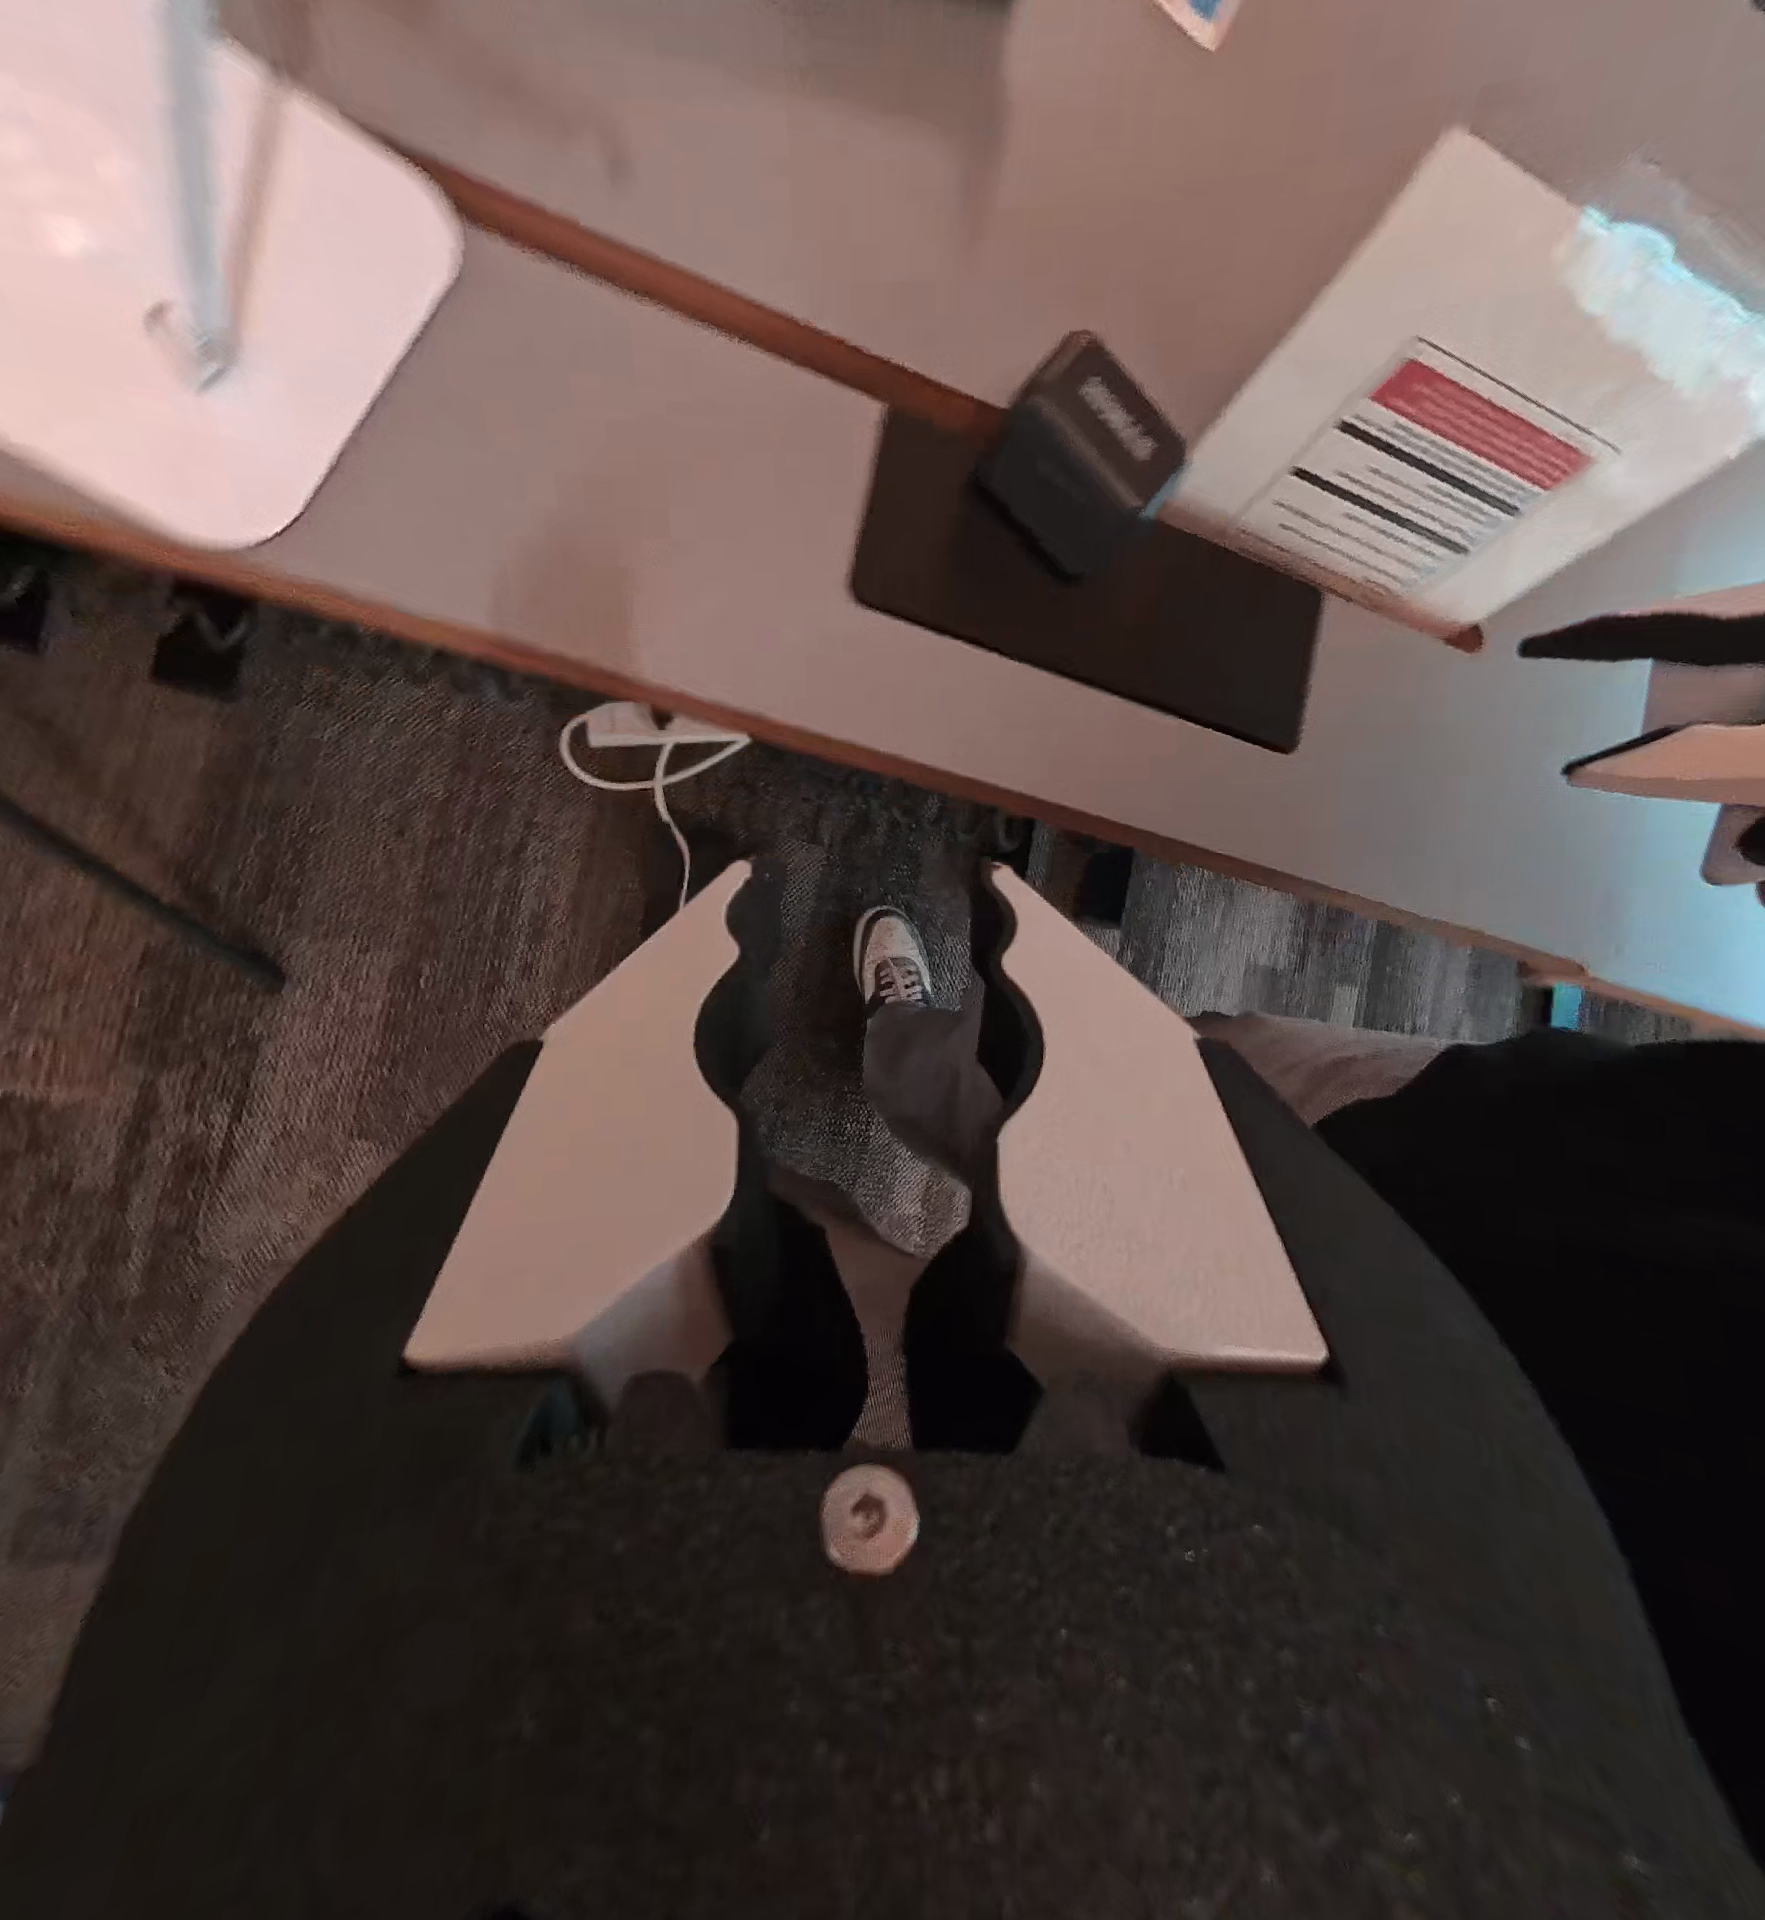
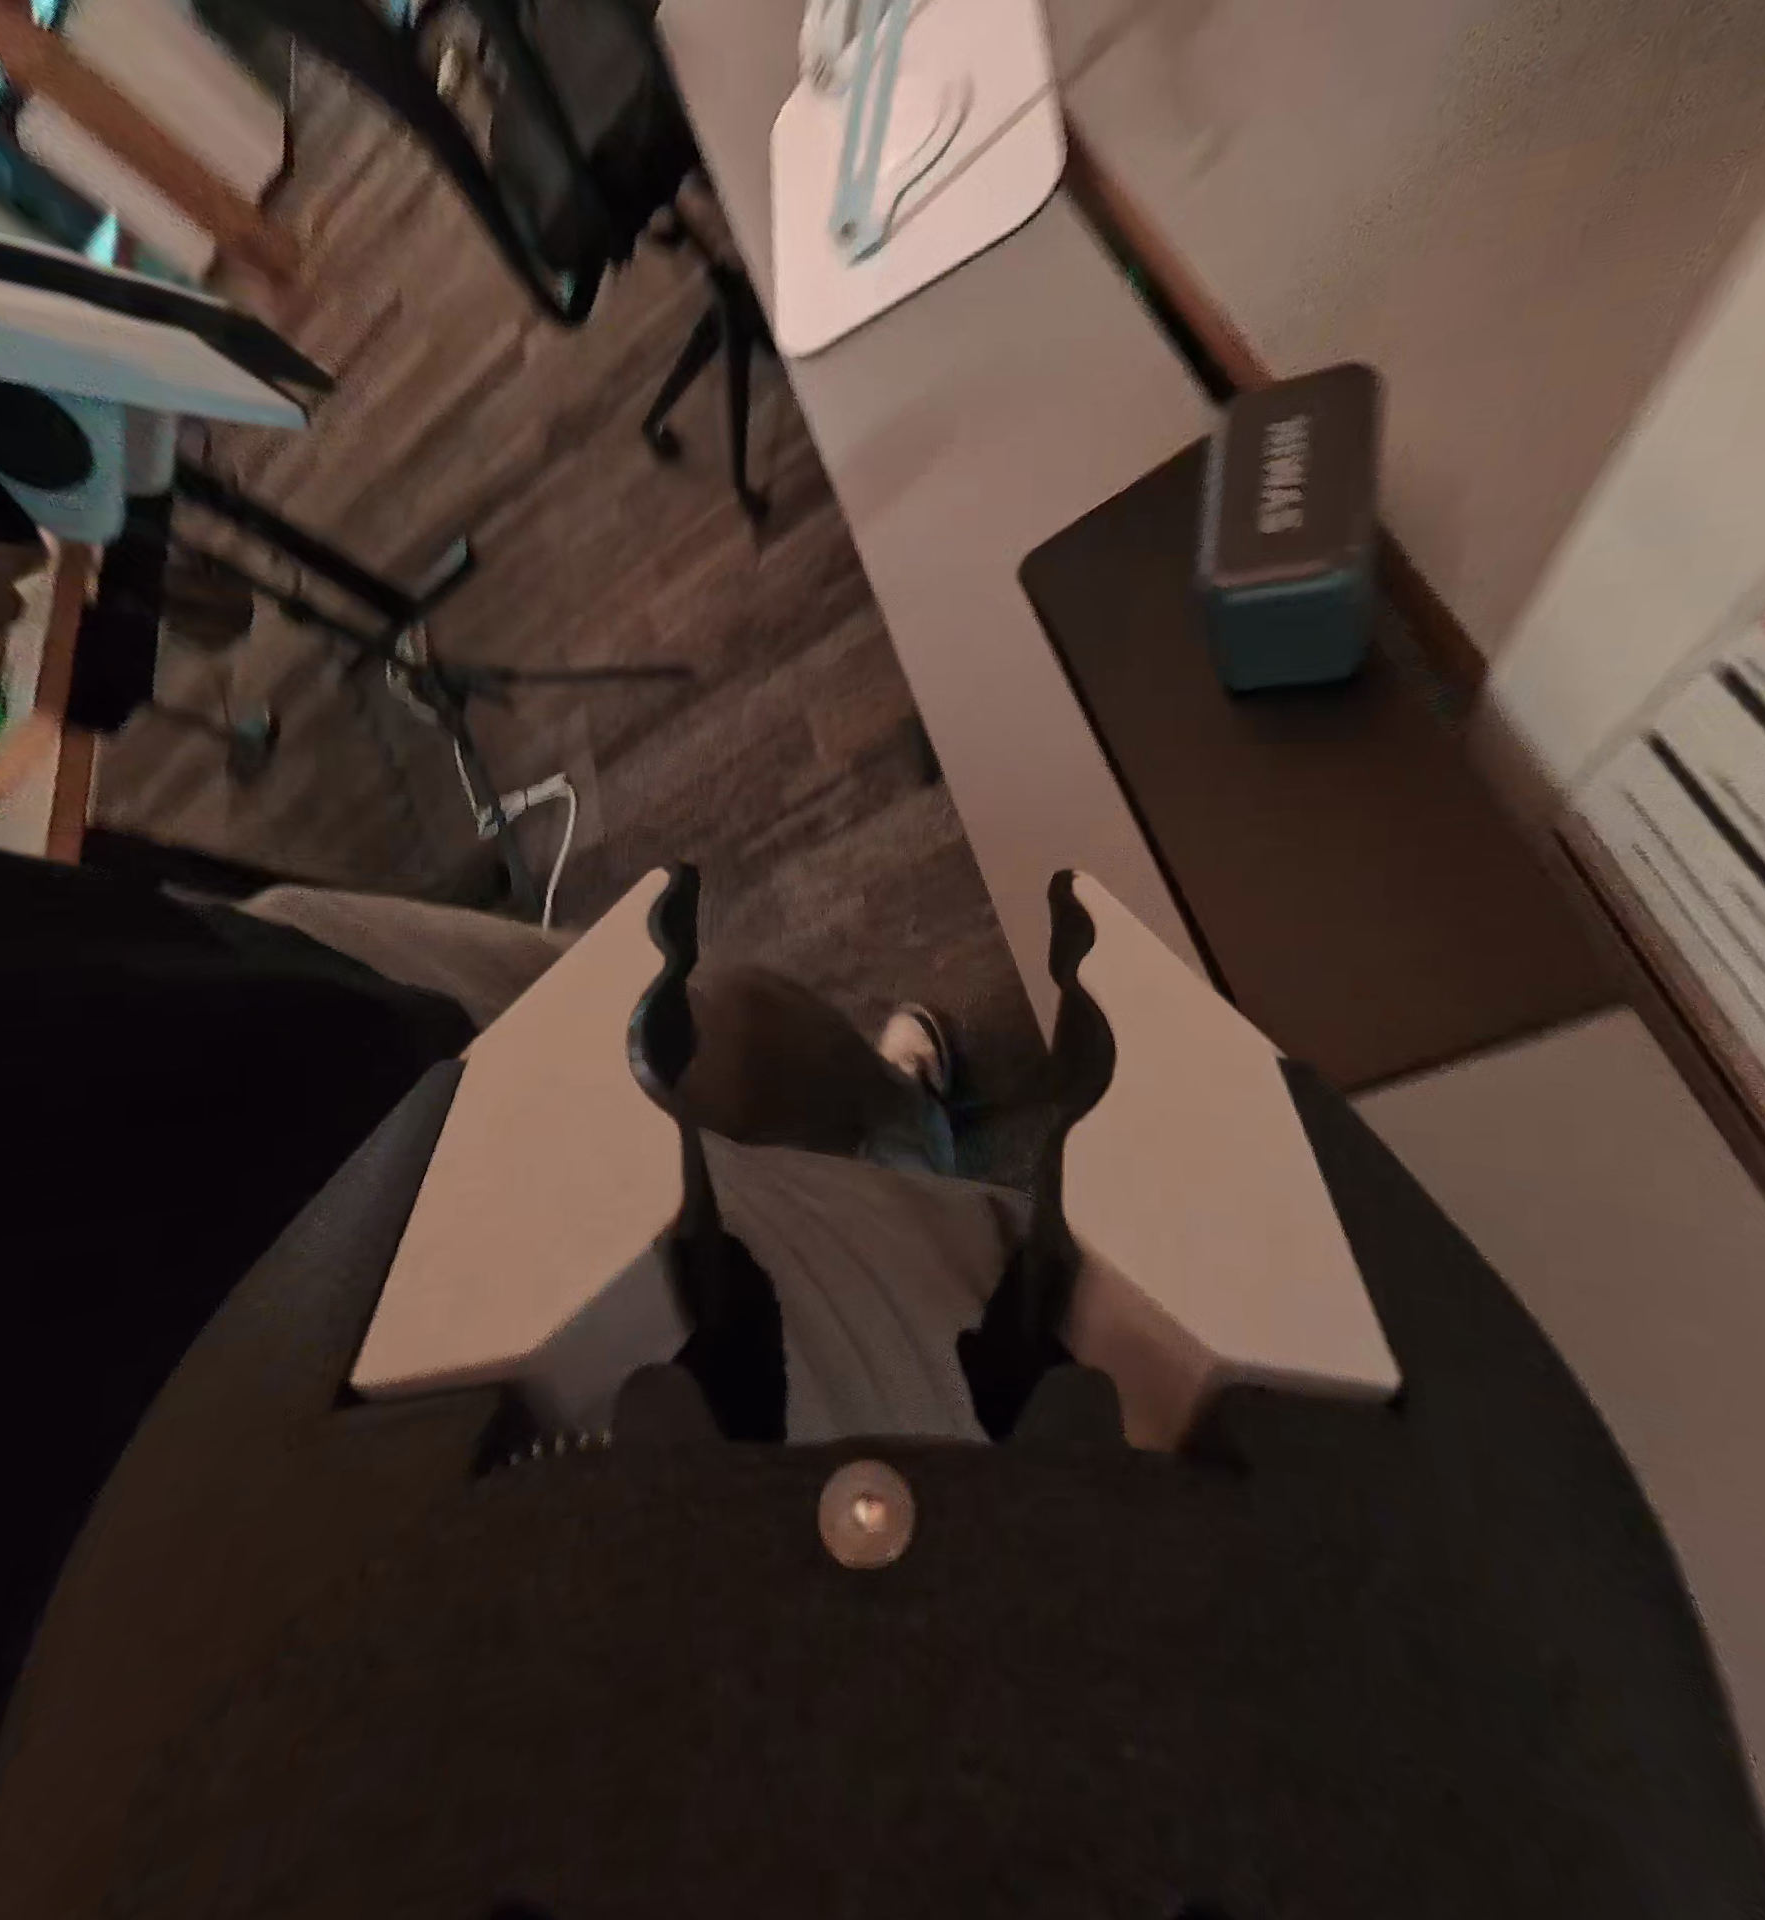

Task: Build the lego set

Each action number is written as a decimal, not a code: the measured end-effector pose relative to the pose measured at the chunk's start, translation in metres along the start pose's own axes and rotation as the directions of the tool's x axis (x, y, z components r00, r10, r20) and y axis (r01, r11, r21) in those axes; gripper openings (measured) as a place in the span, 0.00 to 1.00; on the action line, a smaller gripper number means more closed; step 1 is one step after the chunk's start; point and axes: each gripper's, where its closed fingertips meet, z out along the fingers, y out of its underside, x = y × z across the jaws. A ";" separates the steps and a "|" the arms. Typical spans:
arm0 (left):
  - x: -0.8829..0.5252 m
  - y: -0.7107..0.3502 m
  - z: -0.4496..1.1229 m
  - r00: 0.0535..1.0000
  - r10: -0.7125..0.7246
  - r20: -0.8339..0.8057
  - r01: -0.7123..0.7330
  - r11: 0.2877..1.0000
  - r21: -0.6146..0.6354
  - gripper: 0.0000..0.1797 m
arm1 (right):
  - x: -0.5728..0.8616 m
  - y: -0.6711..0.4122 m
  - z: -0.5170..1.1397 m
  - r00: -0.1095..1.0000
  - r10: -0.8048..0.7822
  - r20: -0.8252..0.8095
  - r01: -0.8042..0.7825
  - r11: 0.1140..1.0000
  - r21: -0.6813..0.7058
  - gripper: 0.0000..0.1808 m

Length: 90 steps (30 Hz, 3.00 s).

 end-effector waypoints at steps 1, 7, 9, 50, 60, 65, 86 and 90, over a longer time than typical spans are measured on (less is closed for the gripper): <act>-0.016 0.009 -0.008 0.999 -0.046 0.017 0.045 0.999 0.016 0.19 | -0.006 -0.005 0.013 0.999 -0.037 0.017 0.038 0.999 -0.035 0.37; -0.126 0.058 -0.065 0.974 -0.212 0.074 0.203 0.973 0.114 0.19 | -0.069 -0.063 0.110 0.972 -0.216 0.097 0.226 0.968 -0.106 0.37; -0.172 0.071 -0.090 0.967 -0.234 0.106 0.216 0.964 0.155 0.19 | -0.104 -0.081 0.154 0.954 -0.272 0.128 0.286 0.951 -0.116 0.36; -1.167 0.012 -0.477 0.445 -0.718 0.535 0.510 0.694 0.508 0.18 | -0.621 -0.580 0.989 0.684 -0.501 0.530 0.549 0.832 0.079 0.34; -1.498 -0.038 -0.558 0.429 -0.769 0.474 0.466 0.638 0.614 0.18 | -0.702 -0.705 1.151 0.747 -0.542 0.386 0.553 0.828 0.092 0.34; -1.673 -0.049 -0.612 0.492 -0.745 0.451 0.431 0.658 0.617 0.18 | -0.781 -0.773 1.261 0.808 -0.507 0.302 0.492 0.861 0.128 0.34; -2.071 -0.021 -0.769 0.543 -0.749 0.379 0.506 0.652 0.564 0.19 | -1.093 -0.988 1.713 0.819 -0.481 0.314 0.492 0.869 0.048 0.33; -2.184 -0.065 -0.777 0.555 -0.719 0.419 0.486 0.689 0.537 0.18 | -1.124 -1.029 1.832 0.808 -0.468 0.358 0.491 0.871 0.029 0.33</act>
